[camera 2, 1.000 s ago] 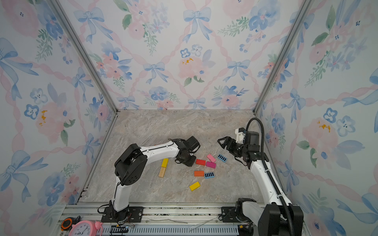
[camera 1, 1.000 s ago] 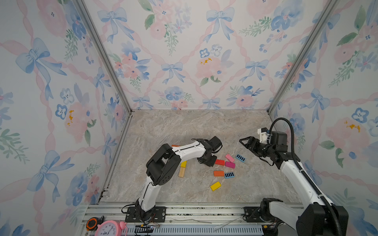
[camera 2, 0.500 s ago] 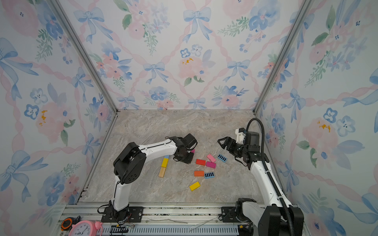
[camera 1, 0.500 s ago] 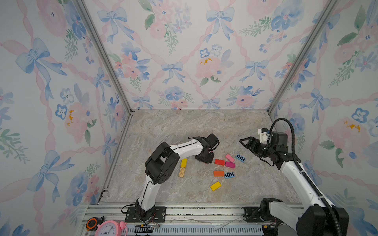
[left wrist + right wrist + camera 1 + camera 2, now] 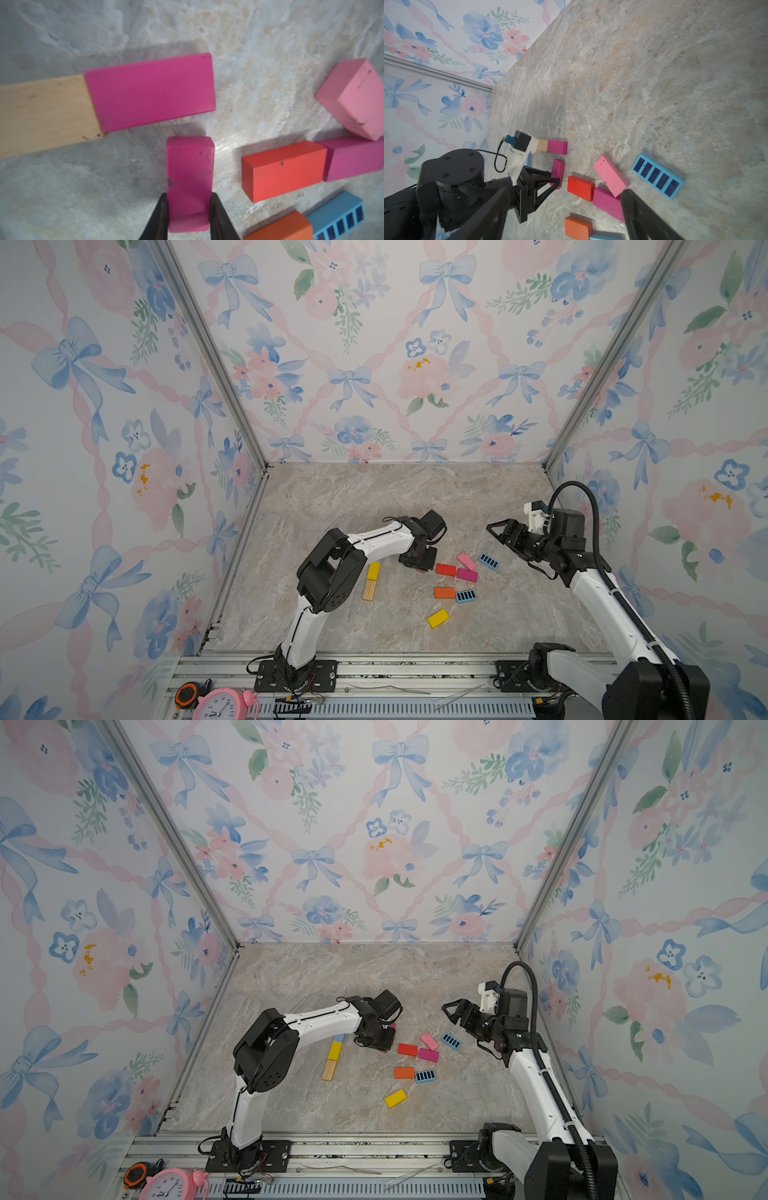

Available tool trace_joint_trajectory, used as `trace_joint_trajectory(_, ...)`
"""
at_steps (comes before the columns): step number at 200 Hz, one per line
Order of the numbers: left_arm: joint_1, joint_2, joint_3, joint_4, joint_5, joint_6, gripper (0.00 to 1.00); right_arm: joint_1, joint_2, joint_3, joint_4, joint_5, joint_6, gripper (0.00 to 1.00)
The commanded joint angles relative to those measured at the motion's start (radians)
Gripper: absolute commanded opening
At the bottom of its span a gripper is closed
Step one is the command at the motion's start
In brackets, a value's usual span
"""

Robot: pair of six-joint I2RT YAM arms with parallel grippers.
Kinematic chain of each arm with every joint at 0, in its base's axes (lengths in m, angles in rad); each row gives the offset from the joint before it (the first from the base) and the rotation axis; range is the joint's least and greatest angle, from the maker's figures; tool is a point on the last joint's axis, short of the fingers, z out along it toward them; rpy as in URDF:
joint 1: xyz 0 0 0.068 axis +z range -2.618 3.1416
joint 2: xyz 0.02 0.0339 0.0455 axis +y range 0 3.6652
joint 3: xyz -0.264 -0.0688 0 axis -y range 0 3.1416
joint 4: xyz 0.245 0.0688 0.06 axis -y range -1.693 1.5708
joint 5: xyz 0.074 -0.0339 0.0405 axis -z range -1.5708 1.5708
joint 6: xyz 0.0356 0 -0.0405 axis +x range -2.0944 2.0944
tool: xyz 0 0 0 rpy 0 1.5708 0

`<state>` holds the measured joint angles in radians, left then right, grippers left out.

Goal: Assemble the number 7 with building blocks
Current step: Assemble the building block at the center of the board.

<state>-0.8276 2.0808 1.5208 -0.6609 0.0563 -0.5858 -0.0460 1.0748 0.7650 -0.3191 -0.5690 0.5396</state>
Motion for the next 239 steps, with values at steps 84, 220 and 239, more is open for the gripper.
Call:
trace_joint_trajectory(84, 0.007, 0.060, 0.019, -0.032, 0.055, -0.069, 0.14, -0.003, -0.026, -0.019, 0.017, -0.002, 0.000, 0.86)
trace_joint_trajectory(220, 0.022, 0.065, 0.028, -0.033, 0.039, -0.075, 0.14, 0.004, -0.029, -0.020, 0.015, -0.002, -0.003, 0.86)
trace_joint_trajectory(239, 0.023, 0.070, 0.034, -0.034, 0.038, -0.076, 0.14, 0.004, -0.031, -0.020, 0.014, 0.000, -0.005, 0.86)
